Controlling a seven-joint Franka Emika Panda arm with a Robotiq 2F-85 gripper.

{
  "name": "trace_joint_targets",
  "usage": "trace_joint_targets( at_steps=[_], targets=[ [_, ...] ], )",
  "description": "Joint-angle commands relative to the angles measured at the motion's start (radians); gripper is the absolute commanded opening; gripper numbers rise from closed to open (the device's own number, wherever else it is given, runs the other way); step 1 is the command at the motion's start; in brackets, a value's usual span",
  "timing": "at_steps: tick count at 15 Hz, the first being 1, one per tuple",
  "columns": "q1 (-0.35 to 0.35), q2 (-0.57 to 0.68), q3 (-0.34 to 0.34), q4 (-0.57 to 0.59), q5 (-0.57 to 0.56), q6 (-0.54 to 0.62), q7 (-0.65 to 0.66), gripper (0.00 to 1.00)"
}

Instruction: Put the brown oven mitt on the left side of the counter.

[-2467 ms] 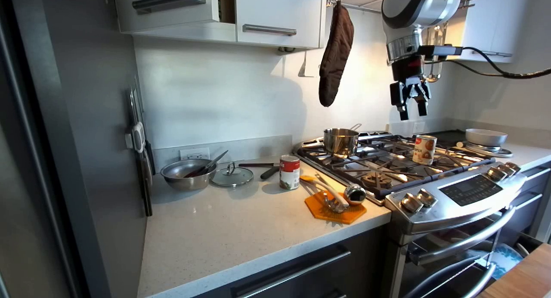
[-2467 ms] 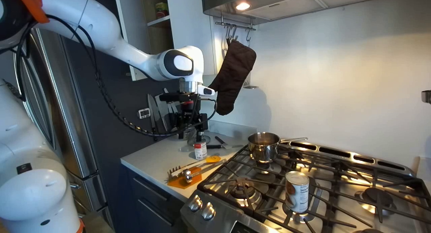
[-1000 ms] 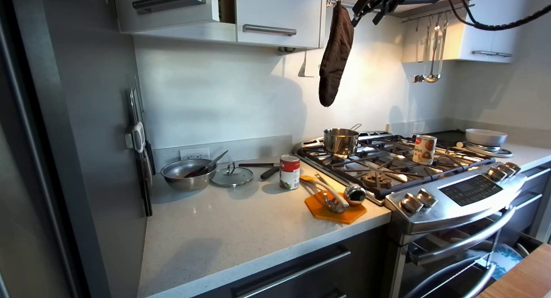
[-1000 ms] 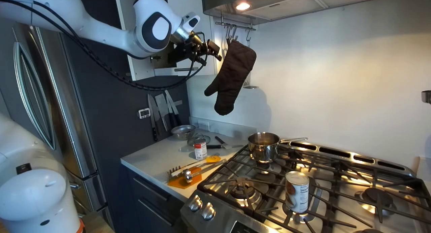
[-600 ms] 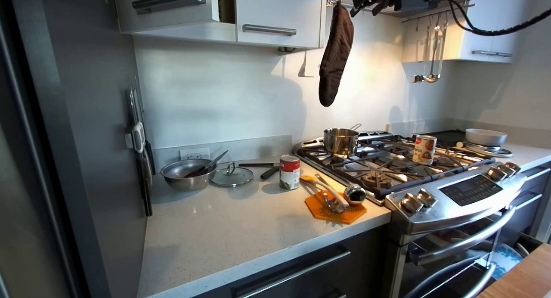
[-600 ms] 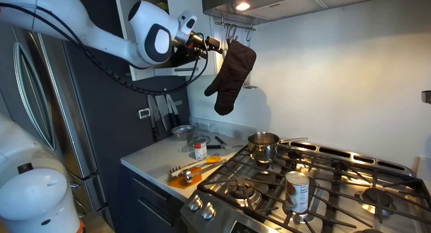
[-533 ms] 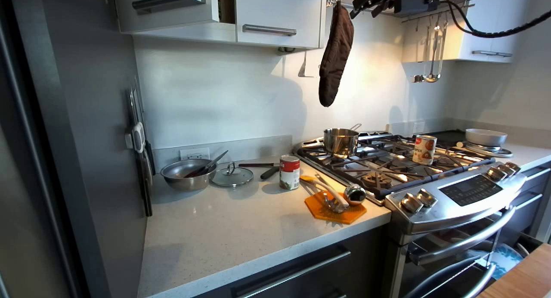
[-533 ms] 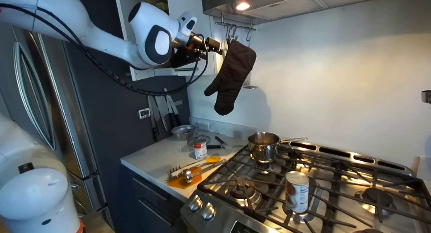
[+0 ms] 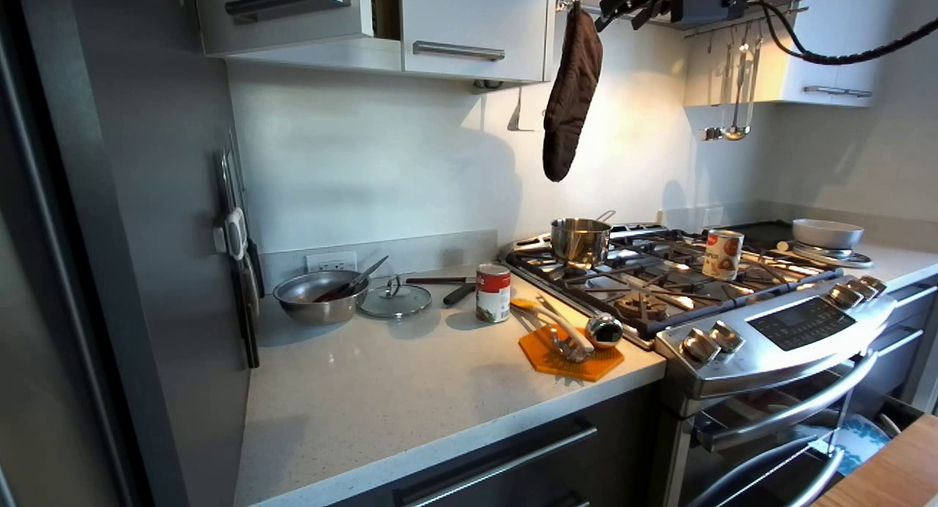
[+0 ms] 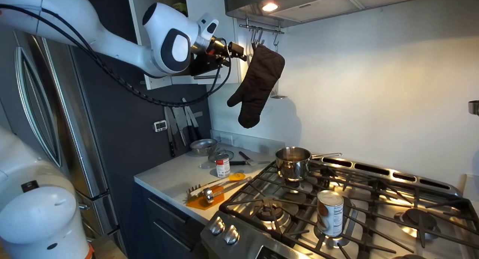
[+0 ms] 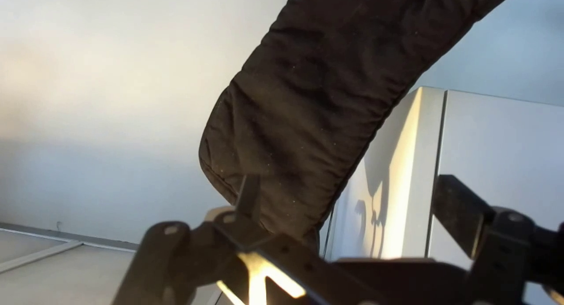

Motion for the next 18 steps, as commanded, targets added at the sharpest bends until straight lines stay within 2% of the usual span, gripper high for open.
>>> trace_joint_targets(
  at_steps=[1,9,15,17,18],
  targets=[
    [-0.006,0.000,0.008,0.001,0.013,-0.002,-0.009,1.00],
    [-0.006,0.000,0.008,0.001,0.013,-0.002,-0.010,1.00],
    [0.070,0.050,-0.051,0.049,0.017,0.087,-0.017,1.00],
    [0.056,0.083,-0.047,0.074,0.010,0.131,-0.002,1.00],
    [0.027,0.102,-0.024,0.086,0.022,0.158,-0.004,1.00]
  ],
)
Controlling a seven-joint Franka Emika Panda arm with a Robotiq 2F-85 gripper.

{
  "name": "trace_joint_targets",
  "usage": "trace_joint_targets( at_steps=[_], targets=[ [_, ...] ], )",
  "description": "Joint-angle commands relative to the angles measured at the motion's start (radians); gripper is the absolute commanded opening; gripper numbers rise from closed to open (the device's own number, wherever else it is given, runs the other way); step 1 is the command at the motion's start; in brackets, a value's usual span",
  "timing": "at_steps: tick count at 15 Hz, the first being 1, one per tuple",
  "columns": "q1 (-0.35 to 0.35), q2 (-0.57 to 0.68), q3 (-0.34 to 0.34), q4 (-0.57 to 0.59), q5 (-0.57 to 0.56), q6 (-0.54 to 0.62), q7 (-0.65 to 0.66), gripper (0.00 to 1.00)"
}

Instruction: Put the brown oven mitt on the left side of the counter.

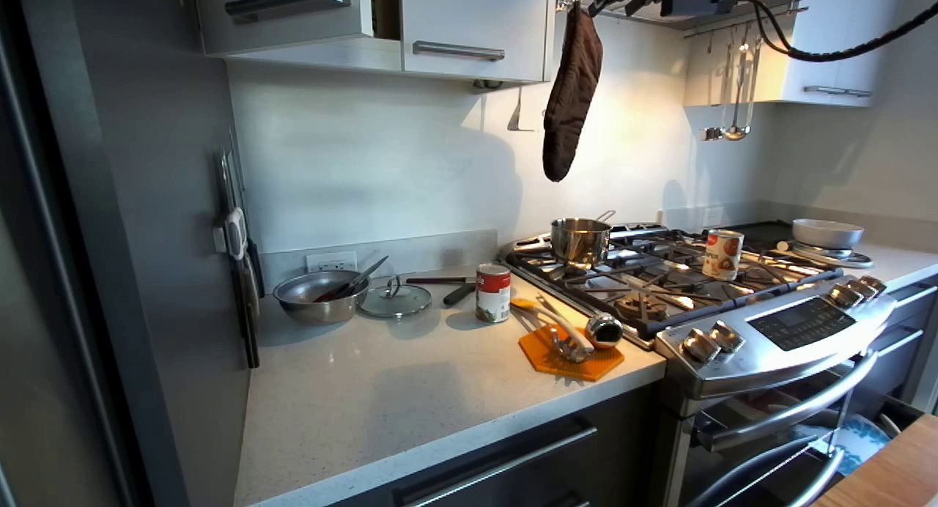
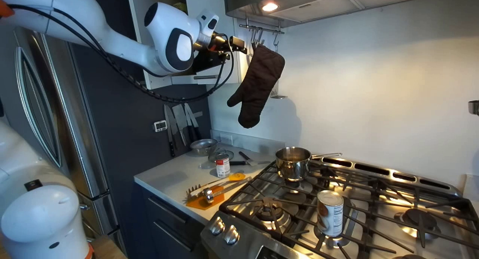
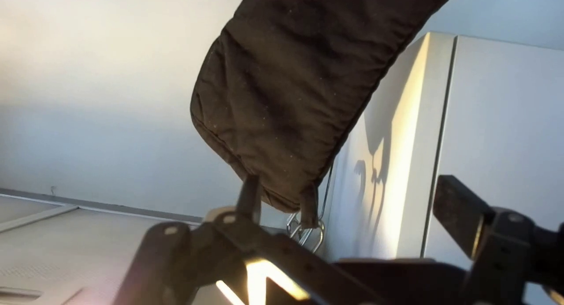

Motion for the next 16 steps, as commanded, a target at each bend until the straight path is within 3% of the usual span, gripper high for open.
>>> trace_joint_targets(
  at_steps=[1,4,7,10,16],
  targets=[
    [-0.020,0.076,0.010,0.053,0.024,0.087,0.001,1.00],
    [-0.026,0.130,0.011,0.086,0.026,0.145,0.001,1.00],
    [0.017,0.187,-0.024,0.114,0.005,0.200,-0.002,1.00],
    [0.021,0.247,-0.028,0.148,-0.004,0.273,0.002,0.89],
    [0.006,0.342,-0.021,0.215,-0.024,0.367,0.004,0.79]
  ],
)
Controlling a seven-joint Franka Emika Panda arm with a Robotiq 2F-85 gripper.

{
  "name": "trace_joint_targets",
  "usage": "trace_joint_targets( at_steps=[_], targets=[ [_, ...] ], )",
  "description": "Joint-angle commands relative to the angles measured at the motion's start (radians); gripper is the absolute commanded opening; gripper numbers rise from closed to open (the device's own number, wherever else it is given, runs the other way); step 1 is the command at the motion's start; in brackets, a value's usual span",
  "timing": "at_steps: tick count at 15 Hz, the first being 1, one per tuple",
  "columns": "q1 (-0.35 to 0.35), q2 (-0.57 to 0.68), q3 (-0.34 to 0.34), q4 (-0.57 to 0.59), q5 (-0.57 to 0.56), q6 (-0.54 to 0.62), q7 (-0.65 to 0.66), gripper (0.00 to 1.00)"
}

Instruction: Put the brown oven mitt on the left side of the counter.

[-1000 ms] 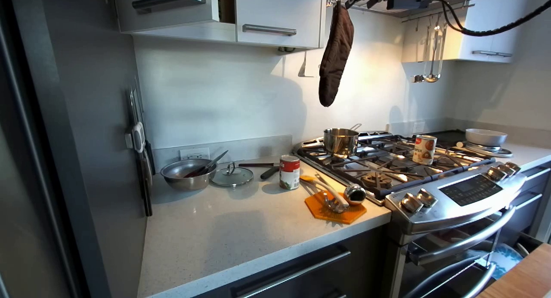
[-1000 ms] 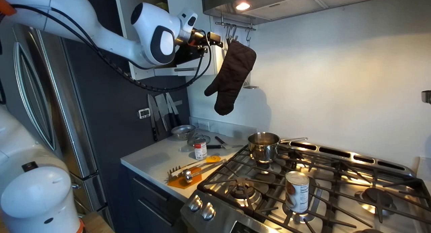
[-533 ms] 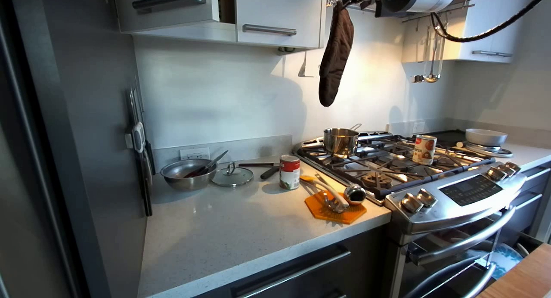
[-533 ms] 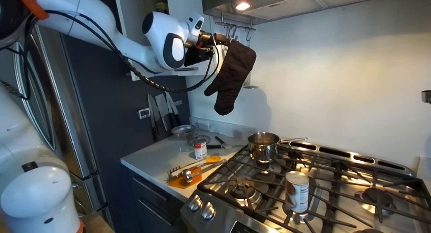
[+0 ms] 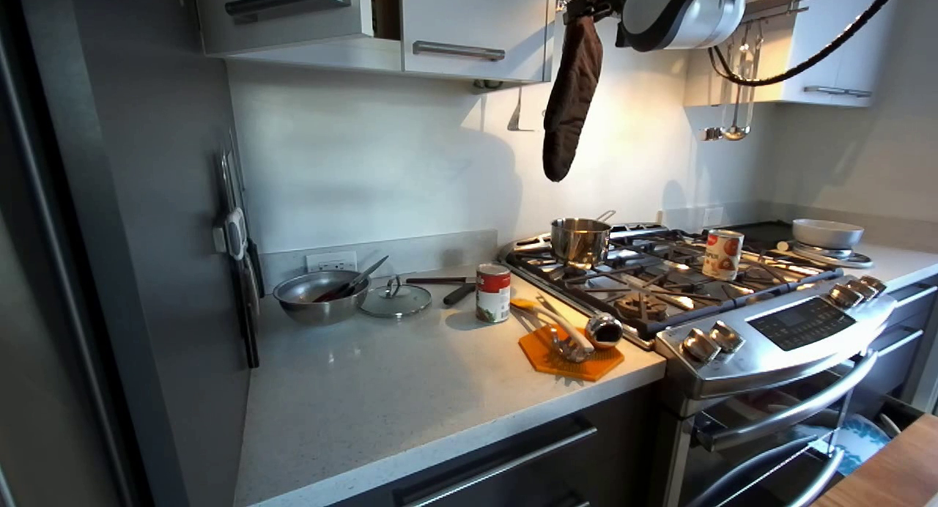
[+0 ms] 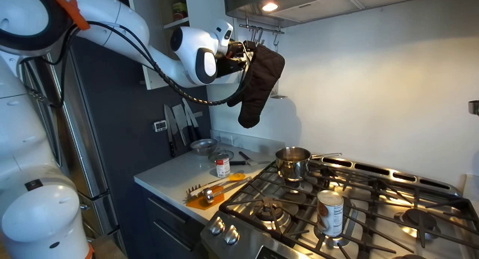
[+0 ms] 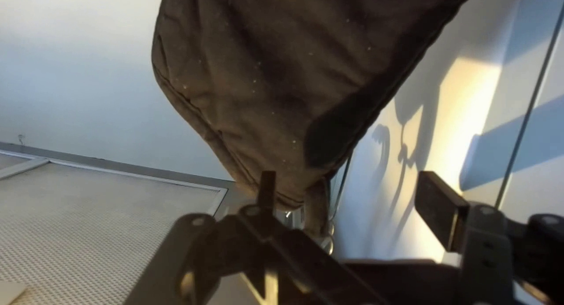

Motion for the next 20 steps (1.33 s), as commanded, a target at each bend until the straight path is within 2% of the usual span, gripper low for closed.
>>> trace_joint_targets(
  at_steps=[1,4,6,7,8,10,13,15,20],
  targets=[
    [-0.001,0.062,-0.010,0.049,-0.022,0.057,0.002,0.81],
    [-0.005,0.088,-0.009,0.067,-0.024,0.081,0.002,0.80],
    [-0.007,0.101,-0.008,0.077,-0.024,0.091,0.000,0.72],
    [-0.035,0.106,0.021,0.081,-0.014,0.093,-0.008,0.61],
    [-0.037,0.109,0.023,0.084,-0.013,0.095,-0.010,0.57],
    [-0.044,0.114,0.029,0.090,-0.013,0.097,-0.012,0.37],
    [-0.052,0.113,0.033,0.094,-0.012,0.088,-0.022,0.12],
    [-0.057,0.108,0.032,0.091,-0.012,0.085,-0.030,0.05],
    [-0.048,0.094,0.013,0.084,0.039,0.086,-0.089,0.04]
  ],
)
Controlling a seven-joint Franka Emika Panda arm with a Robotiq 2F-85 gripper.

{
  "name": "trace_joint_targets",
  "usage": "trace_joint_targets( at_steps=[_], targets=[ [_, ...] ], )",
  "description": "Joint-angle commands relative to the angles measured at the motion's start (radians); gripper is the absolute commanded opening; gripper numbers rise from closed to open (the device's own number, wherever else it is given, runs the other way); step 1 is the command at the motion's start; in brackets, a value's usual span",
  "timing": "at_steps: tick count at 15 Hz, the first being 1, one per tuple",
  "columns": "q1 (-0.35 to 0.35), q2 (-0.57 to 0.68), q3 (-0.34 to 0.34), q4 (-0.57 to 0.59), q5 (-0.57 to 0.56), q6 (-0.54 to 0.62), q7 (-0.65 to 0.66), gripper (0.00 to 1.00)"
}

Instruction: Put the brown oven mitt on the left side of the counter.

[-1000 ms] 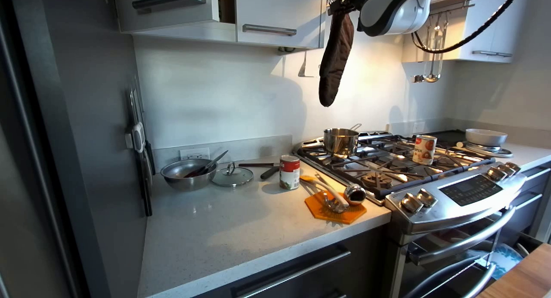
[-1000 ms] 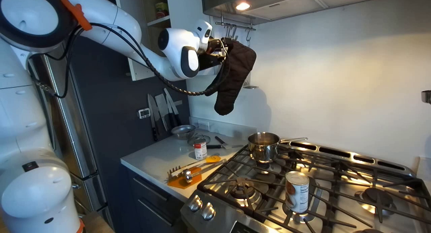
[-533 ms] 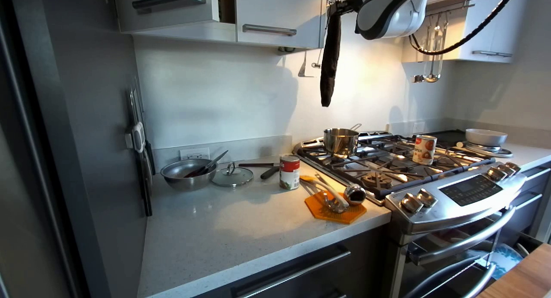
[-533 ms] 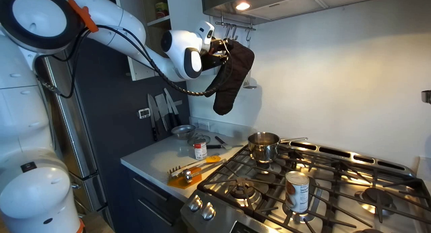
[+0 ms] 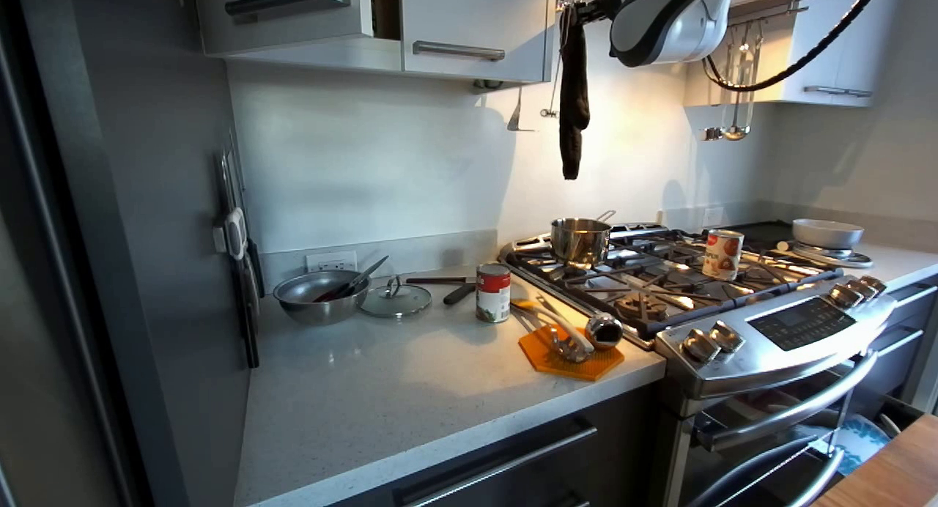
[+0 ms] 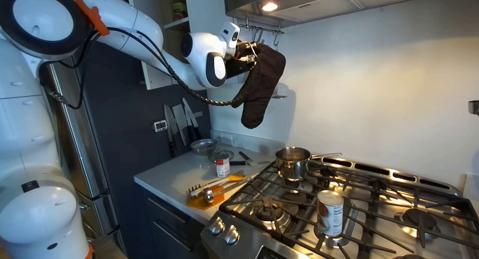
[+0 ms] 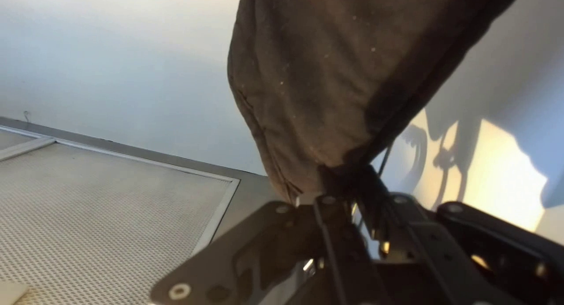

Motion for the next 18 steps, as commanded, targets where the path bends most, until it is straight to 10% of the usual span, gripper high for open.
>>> trace_joint_targets(
  at_steps=[1,18],
  targets=[
    [-0.002,-0.013,-0.004,-0.005,0.050,0.008,-0.063,0.04],
    [0.003,-0.074,0.055,-0.031,0.365,0.051,-0.316,0.04]
  ],
)
